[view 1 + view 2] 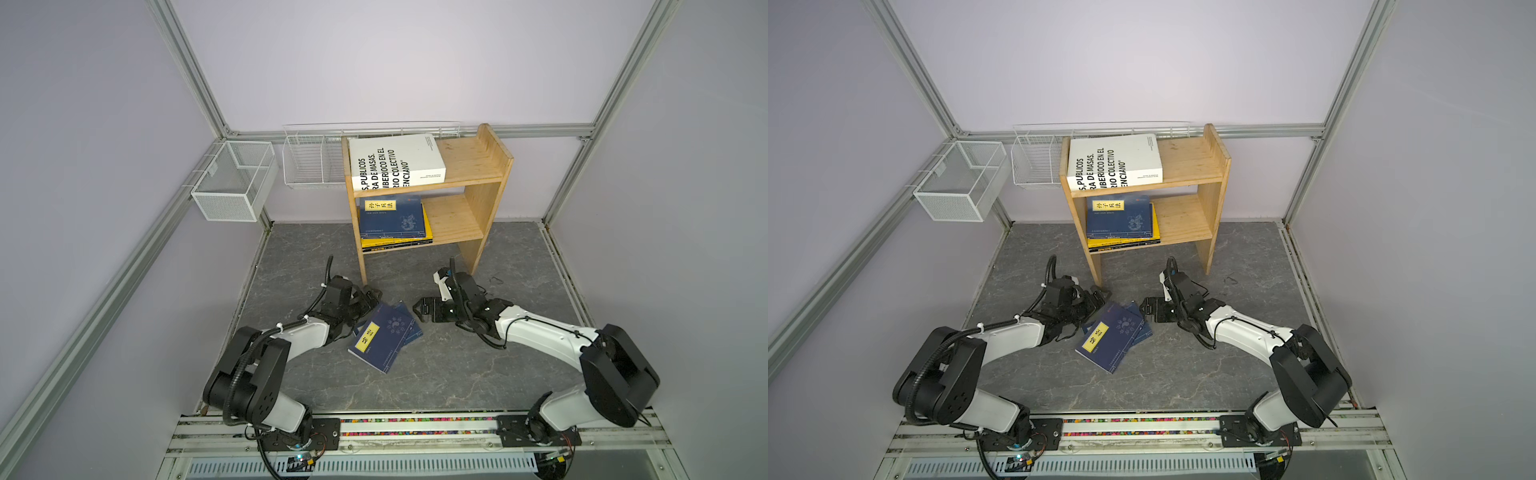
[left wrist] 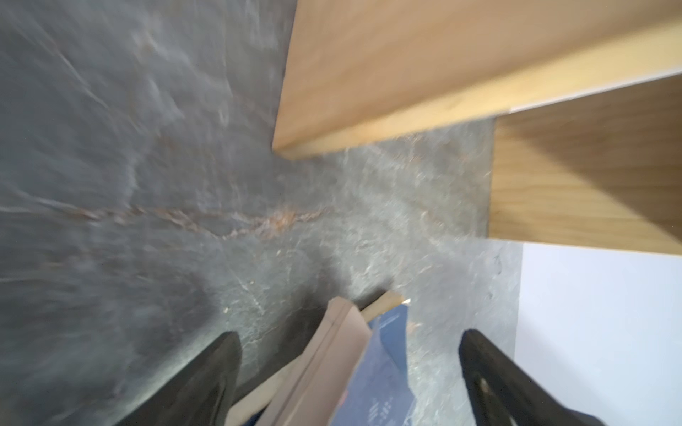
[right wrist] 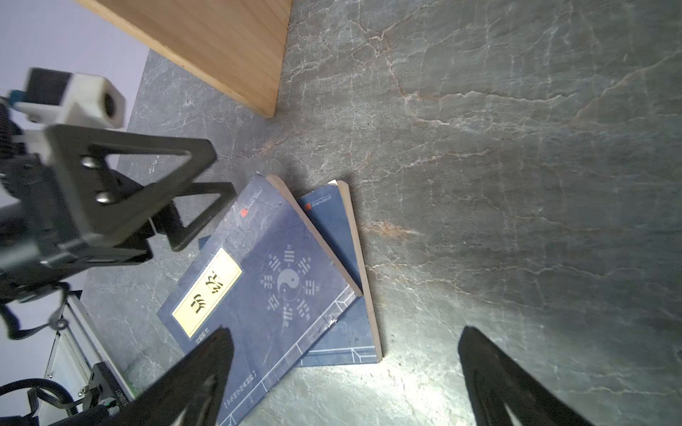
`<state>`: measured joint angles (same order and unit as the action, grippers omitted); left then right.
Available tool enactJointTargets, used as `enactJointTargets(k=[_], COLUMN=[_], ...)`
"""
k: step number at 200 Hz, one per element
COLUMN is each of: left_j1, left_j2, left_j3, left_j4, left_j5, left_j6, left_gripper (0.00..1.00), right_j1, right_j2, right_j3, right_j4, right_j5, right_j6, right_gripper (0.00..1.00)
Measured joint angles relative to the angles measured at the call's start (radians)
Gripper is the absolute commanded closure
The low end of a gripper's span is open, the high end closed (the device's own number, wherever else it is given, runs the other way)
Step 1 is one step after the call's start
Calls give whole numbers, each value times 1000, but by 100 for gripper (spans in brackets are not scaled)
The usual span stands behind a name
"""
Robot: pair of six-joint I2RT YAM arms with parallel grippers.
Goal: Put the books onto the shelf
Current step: 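Lower both grippers onto the two blue books lying on the floor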
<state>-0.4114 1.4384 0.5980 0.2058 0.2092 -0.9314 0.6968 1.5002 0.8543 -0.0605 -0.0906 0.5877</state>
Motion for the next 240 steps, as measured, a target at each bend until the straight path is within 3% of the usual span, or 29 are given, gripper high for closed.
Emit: enactJointTargets(k=[34, 58, 80, 118, 146, 166, 240], left_j1=[2, 5, 5, -12, -28, -35, -119], left_j2=[-271, -382, -444, -591, -641, -640, -571], left_j3=[1, 12, -16, -204, -268, -294, -346], left_j4=[-130, -309, -444, -547, -585, -562, -394], left_j5=[-127, -184, -174, -100, -62, -39, -28], left_j6=[50, 54, 34, -79, -150, -191, -290], left_gripper=[3, 5, 7, 8, 8, 8, 9], right_j1=[2, 10, 18, 31, 61, 88, 112], right_j2=[84, 167, 215, 259, 287, 325, 390], right_j3=[32, 98, 142, 192, 235, 282, 294], right_j4=[-5, -10, -8, -1, -1, -12, -32], right_j5=[-39, -77, -106, -144, -157, -138, -55], right_j6=[-41, -79, -103, -138, -167, -170, -80], right_gripper=[5, 7, 9, 13, 21, 33, 40])
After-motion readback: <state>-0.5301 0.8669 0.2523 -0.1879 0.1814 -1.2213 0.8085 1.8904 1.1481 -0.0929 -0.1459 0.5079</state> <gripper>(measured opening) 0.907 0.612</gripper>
